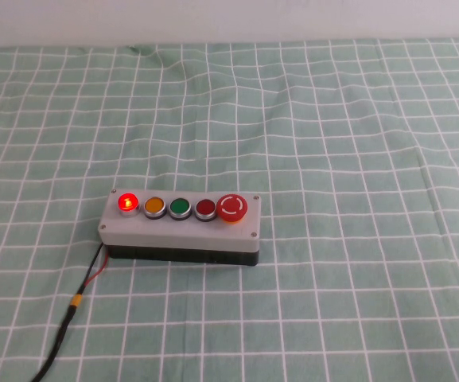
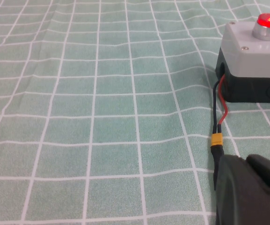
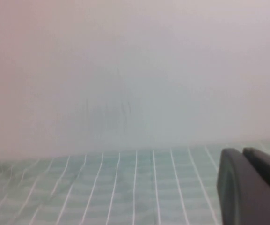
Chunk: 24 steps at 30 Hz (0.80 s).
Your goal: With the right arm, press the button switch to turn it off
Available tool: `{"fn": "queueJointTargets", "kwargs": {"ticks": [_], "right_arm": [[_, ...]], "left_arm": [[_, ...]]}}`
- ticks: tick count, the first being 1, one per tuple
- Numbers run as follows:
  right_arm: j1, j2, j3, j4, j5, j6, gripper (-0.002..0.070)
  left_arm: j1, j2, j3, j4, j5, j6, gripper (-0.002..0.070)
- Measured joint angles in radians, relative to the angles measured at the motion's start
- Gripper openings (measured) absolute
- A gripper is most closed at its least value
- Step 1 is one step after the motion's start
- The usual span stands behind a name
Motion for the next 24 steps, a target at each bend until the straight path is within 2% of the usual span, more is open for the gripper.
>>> {"fn": "queueJointTargets", "kwargs": {"ticks": [3, 9, 12, 15, 19, 24], "right_arm": [[0.000, 0.000, 0.000, 0.002, -0.174, 0.000, -0.0016], [0.000, -0.001, 0.000, 0.012, -0.710, 0.038, -0.0016], [0.000, -0.008, -0.049, 0.031, -0.800, 0.086, -0.0016], [0.000, -0.008, -0.179, 0.033, -0.718, 0.141, -0.0016], [0.000, -0.008, -0.389, 0.033, -0.452, 0.216, -0.0016], [0.000, 0.002, -0.618, 0.004, -0.125, 0.230, -0.0016]], "left_arm": [[0.000, 0.000, 0.000, 0.000, 0.000, 0.000, -0.0003], [0.000, 0.000, 0.000, 0.000, 0.000, 0.000, -0.0003], [0.000, 0.000, 0.000, 0.000, 0.000, 0.000, -0.0003], [0.000, 0.000, 0.000, 0.000, 0.000, 0.000, -0.0003], [0.000, 0.000, 0.000, 0.000, 0.000, 0.000, -0.0003], [0.000, 0.000, 0.000, 0.000, 0.000, 0.000, -0.0003]]}}
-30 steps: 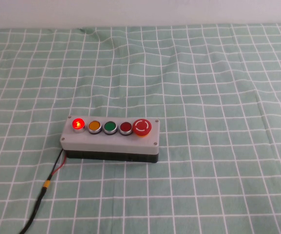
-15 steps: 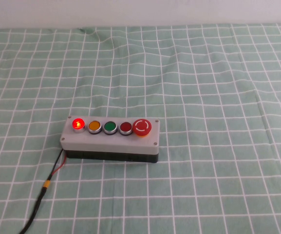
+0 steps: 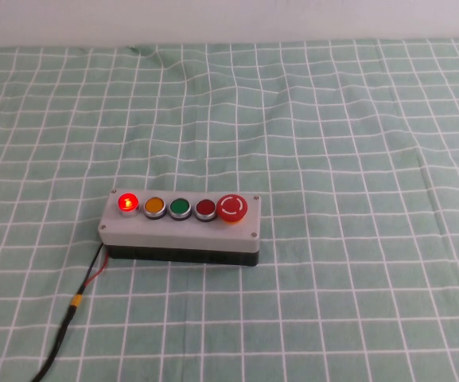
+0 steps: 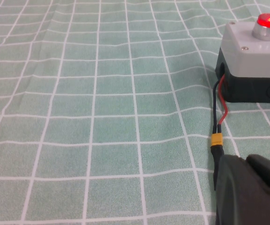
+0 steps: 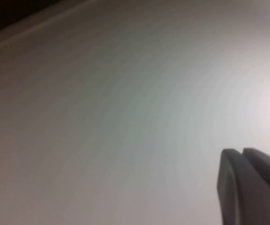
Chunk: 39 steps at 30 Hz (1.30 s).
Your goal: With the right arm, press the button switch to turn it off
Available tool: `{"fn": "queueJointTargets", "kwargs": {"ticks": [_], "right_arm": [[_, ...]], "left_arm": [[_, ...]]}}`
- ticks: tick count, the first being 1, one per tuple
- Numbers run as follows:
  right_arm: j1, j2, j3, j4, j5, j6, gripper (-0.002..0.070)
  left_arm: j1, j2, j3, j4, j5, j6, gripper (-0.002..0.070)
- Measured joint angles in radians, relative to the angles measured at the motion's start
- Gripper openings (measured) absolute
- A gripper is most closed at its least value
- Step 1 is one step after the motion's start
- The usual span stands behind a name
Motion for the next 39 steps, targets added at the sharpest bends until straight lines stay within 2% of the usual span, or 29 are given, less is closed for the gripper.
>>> {"fn": "queueJointTargets", "kwargs": {"ticks": [8, 11, 19, 23, 27, 30, 34, 39], "right_arm": [[0.000, 0.209, -0.211, -0.059, 0.442, 0.000, -0.0016], [0.000, 0.306, -0.230, -0.064, 0.520, -0.003, -0.0016], [0.000, 0.415, -0.230, -0.081, 0.487, -0.039, -0.0016], [0.000, 0.422, -0.230, -0.057, 0.393, -0.041, -0.0016], [0.000, 0.424, -0.230, 0.034, 0.257, -0.041, -0.0016], [0.000, 0.428, -0.230, 0.091, 0.239, -0.044, -0.0016], [0.000, 0.470, -0.232, 0.069, 0.316, -0.063, -0.0016], [0.000, 0.608, -0.256, 0.048, 0.543, -0.168, -0.0016]], "left_arm": [[0.000, 0.000, 0.000, 0.000, 0.000, 0.000, -0.0003], [0.000, 0.000, 0.000, 0.000, 0.000, 0.000, -0.0003], [0.000, 0.000, 0.000, 0.000, 0.000, 0.000, -0.0003], [0.000, 0.000, 0.000, 0.000, 0.000, 0.000, -0.0003], [0.000, 0.000, 0.000, 0.000, 0.000, 0.000, -0.0003], [0.000, 0.000, 0.000, 0.000, 0.000, 0.000, -0.0003], [0.000, 0.000, 0.000, 0.000, 0.000, 0.000, -0.0003], [0.000, 0.000, 0.000, 0.000, 0.000, 0.000, -0.0003]]}}
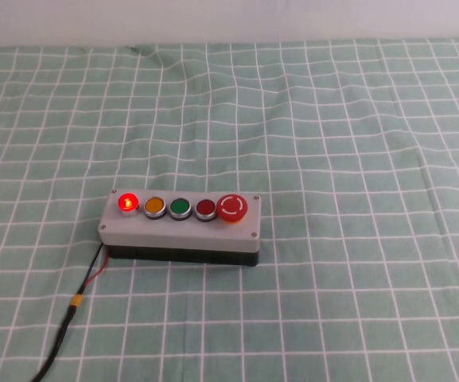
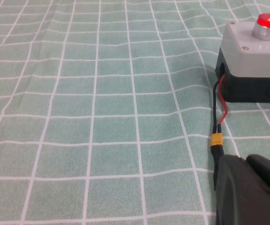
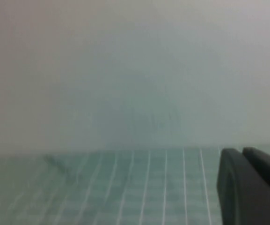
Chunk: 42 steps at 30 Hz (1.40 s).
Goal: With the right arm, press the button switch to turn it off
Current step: Press the button to turn off
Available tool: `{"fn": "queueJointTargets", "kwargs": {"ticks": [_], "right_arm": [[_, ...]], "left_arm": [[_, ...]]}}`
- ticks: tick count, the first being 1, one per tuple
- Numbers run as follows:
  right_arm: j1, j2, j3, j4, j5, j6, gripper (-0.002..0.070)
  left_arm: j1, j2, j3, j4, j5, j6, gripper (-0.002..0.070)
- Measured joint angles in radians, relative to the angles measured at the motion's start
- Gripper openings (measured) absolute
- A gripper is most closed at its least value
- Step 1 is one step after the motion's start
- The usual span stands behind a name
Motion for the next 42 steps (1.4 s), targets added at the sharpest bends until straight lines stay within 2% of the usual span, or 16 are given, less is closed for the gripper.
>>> {"fn": "queueJointTargets", "kwargs": {"ticks": [4, 8, 11, 15, 21, 26, 36, 42], "right_arm": [[0.000, 0.160, -0.072, 0.047, 0.211, -0.176, -0.0016], [0.000, 0.335, -0.160, 0.191, 0.353, -0.357, -0.0016], [0.022, 0.465, -0.206, 0.333, 0.386, -0.492, -0.0016], [0.134, 0.619, -0.252, 0.431, 0.350, -0.598, -0.0016], [0.378, 0.875, -0.372, 0.415, 0.299, -0.623, -0.0016], [0.527, 1.076, -0.564, 0.376, 0.295, -0.623, -0.0016], [0.660, 1.408, -0.966, 0.354, 0.295, -0.608, -0.0016], [0.720, 1.550, -1.108, 0.312, 0.300, -0.608, -0.0016]], "left_arm": [[0.000, 0.000, 0.000, 0.000, 0.000, 0.000, -0.0003], [0.000, 0.000, 0.000, 0.000, 0.000, 0.000, -0.0003], [0.000, 0.000, 0.000, 0.000, 0.000, 0.000, -0.0003], [0.000, 0.000, 0.000, 0.000, 0.000, 0.000, -0.0003], [0.000, 0.000, 0.000, 0.000, 0.000, 0.000, -0.0003], [0.000, 0.000, 0.000, 0.000, 0.000, 0.000, -0.0003], [0.000, 0.000, 0.000, 0.000, 0.000, 0.000, -0.0003], [0.000, 0.000, 0.000, 0.000, 0.000, 0.000, -0.0003]]}}
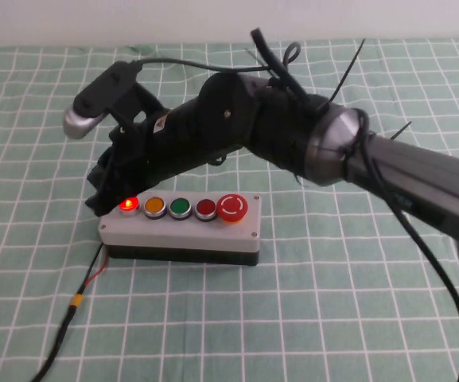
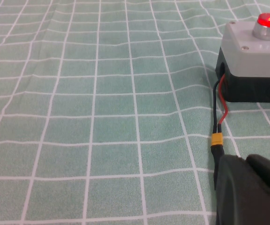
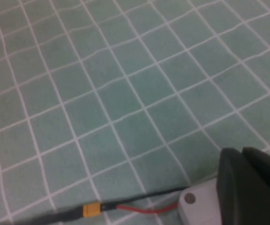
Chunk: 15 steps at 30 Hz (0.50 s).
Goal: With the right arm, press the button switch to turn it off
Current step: Press the button to turn off
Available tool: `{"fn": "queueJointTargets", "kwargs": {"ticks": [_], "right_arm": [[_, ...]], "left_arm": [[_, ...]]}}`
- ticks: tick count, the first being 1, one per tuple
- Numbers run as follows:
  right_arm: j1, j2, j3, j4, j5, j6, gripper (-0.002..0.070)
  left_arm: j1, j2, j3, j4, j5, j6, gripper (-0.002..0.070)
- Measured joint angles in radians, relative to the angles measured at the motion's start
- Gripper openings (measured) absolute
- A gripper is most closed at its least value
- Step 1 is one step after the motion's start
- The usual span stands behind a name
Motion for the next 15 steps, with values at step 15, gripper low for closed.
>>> {"fn": "queueJointTargets", "kwargs": {"ticks": [15], "right_arm": [[0.007, 0.087, -0.025, -0.181, 0.071, 0.173, -0.0016]], "left_arm": [[0.000, 0.000, 0.000, 0.000, 0.000, 0.000, -0.0003]]}}
